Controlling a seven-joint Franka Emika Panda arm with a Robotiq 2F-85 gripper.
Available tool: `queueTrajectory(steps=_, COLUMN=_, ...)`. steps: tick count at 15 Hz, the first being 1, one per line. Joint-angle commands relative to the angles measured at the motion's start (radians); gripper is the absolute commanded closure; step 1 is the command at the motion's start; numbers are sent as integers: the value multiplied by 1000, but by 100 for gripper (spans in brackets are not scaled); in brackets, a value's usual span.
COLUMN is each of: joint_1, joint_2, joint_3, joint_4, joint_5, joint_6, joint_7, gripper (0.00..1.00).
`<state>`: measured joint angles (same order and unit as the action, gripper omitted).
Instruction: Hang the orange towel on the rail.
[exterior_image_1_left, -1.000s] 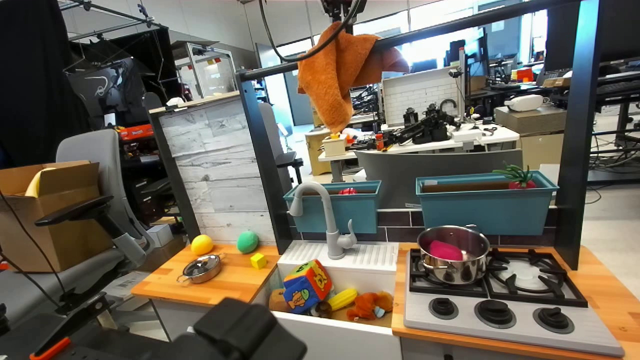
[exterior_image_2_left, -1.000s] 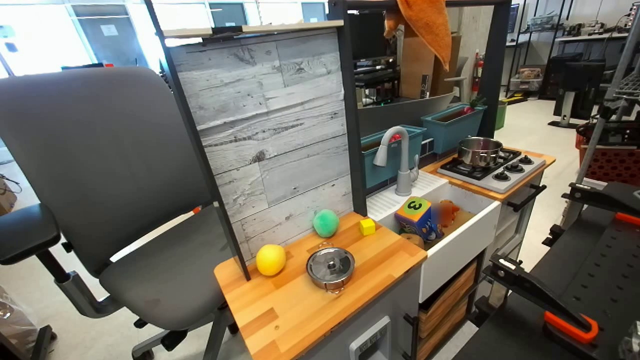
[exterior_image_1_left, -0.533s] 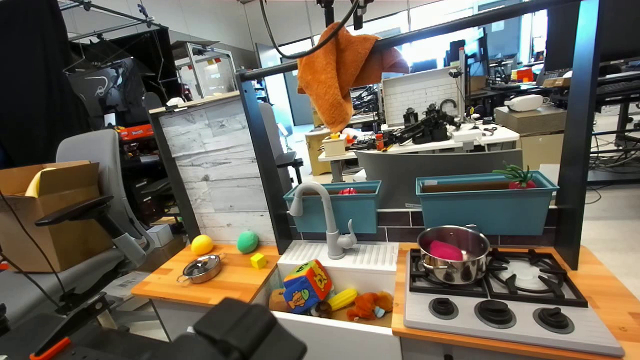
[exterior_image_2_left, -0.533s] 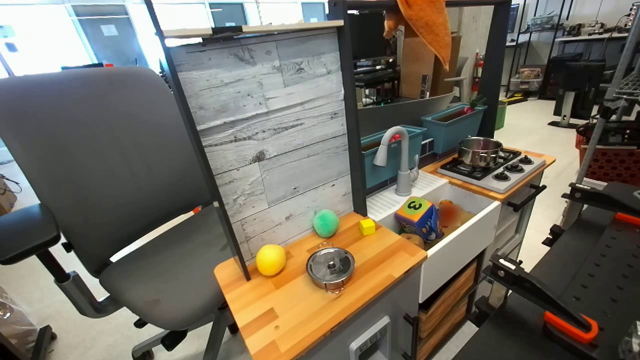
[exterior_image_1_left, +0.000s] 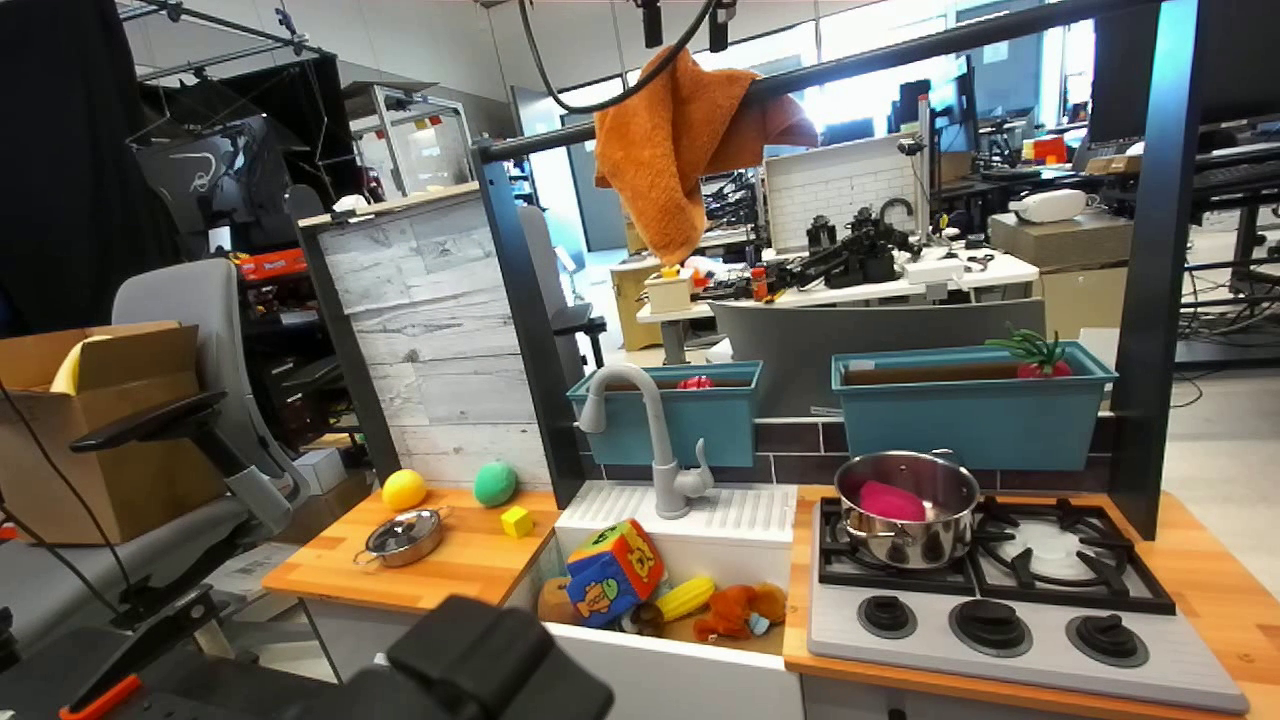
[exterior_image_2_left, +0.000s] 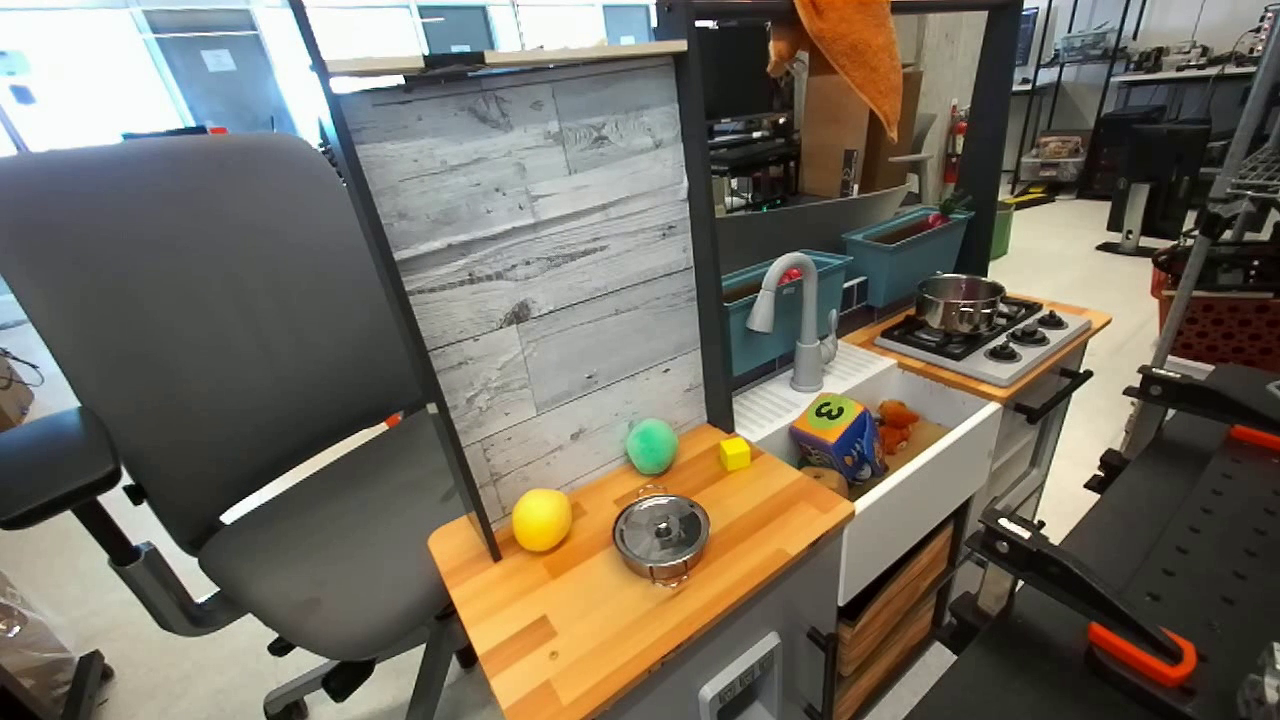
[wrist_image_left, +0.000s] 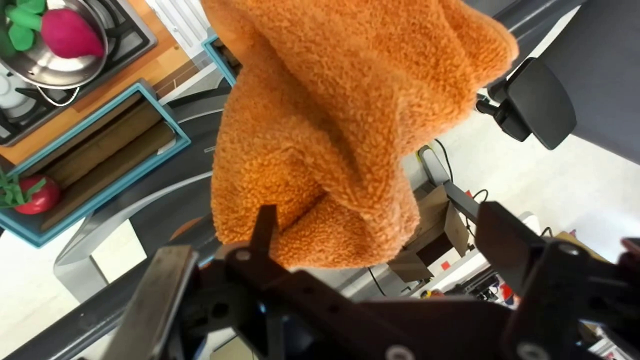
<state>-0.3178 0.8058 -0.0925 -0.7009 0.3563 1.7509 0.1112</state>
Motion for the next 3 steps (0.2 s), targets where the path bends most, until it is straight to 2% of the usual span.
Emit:
queueTrajectory(steps=1, joint_1=0, joint_2=0, joint_3=0, joint_4=0, joint_5=0, joint_6=0, joint_7=0, gripper=0)
queueTrajectory(steps=3, joint_1=0, joint_2=0, joint_3=0, joint_4=0, joint_5=0, joint_6=0, joint_7=0, gripper=0)
